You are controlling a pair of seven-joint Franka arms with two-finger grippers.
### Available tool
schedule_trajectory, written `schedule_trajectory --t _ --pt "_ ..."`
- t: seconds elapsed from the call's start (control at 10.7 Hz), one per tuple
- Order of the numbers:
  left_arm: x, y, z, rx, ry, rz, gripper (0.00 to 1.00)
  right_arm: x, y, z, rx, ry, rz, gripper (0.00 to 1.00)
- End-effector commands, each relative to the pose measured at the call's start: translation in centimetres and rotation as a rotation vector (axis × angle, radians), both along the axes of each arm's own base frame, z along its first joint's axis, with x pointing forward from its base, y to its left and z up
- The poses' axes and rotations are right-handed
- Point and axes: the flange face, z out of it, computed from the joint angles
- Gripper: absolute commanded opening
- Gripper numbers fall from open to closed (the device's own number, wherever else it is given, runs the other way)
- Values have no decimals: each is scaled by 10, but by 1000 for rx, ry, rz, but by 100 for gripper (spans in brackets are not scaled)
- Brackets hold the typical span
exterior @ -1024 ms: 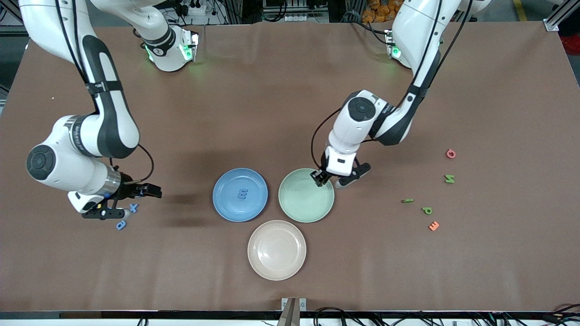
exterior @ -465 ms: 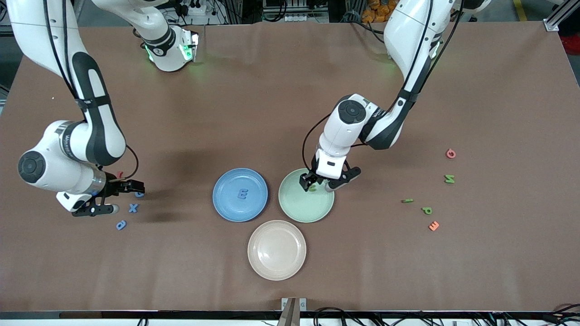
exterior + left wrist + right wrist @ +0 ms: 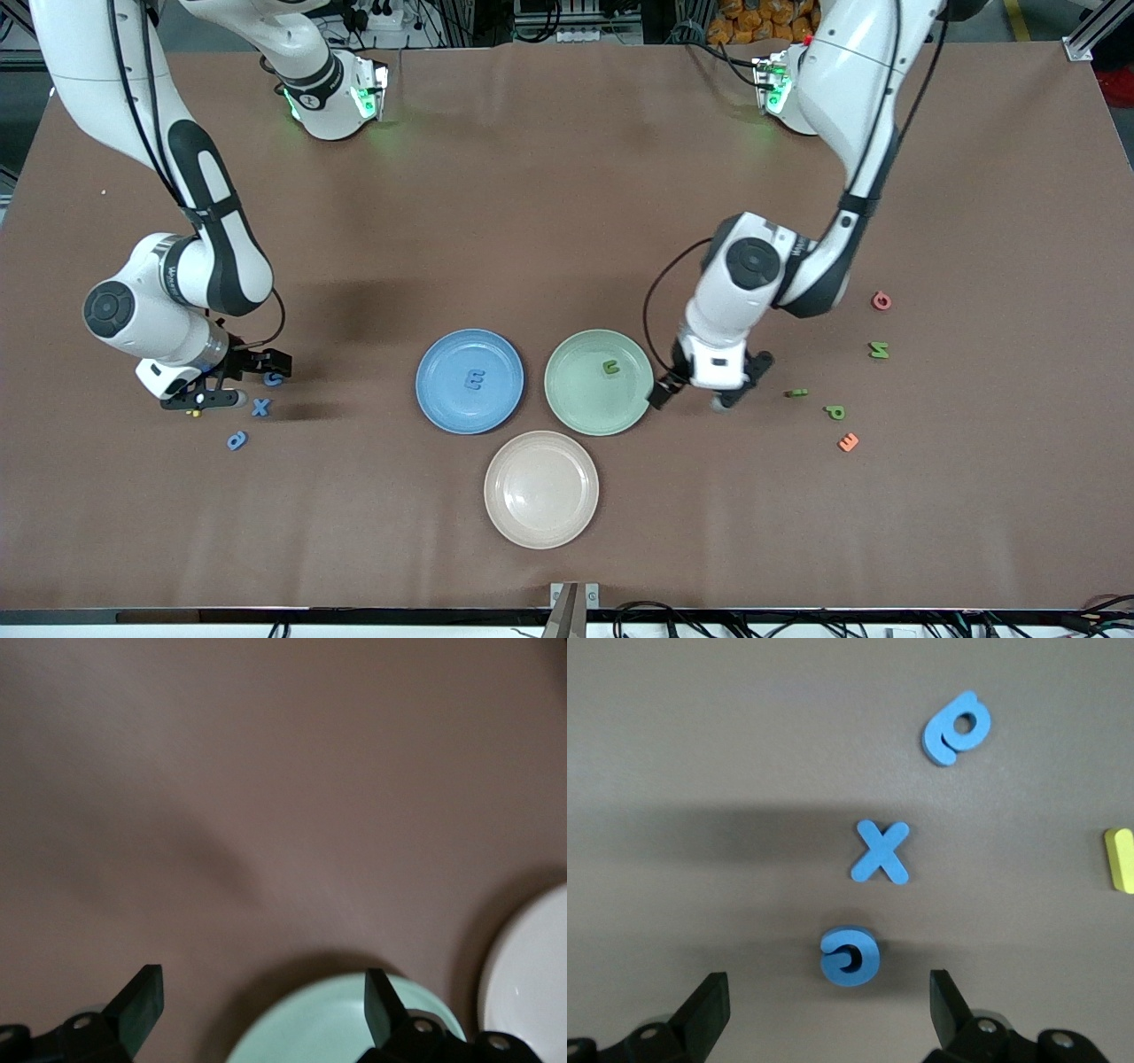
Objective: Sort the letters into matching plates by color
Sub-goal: 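Grasp the blue G with the right gripper while the left gripper grasps a green letter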
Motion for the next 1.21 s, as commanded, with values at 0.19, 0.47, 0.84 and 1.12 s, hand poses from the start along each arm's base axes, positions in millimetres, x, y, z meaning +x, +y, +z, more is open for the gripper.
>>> schedule_trajectory --t 0.19,0.47,0.84,1.12 --pt "22 71 2 -26 129 448 100 -10 -7 -30 -18 -19 5 100" --pt "26 109 -11 36 197 614 100 -13 -2 -40 -19 -20 10 87" --pt "30 147 -24 94 236 692 100 -11 1 -38 -19 -27 22 40" --pt "33 163 -33 102 246 705 100 -11 -5 -37 -18 -31 44 15"
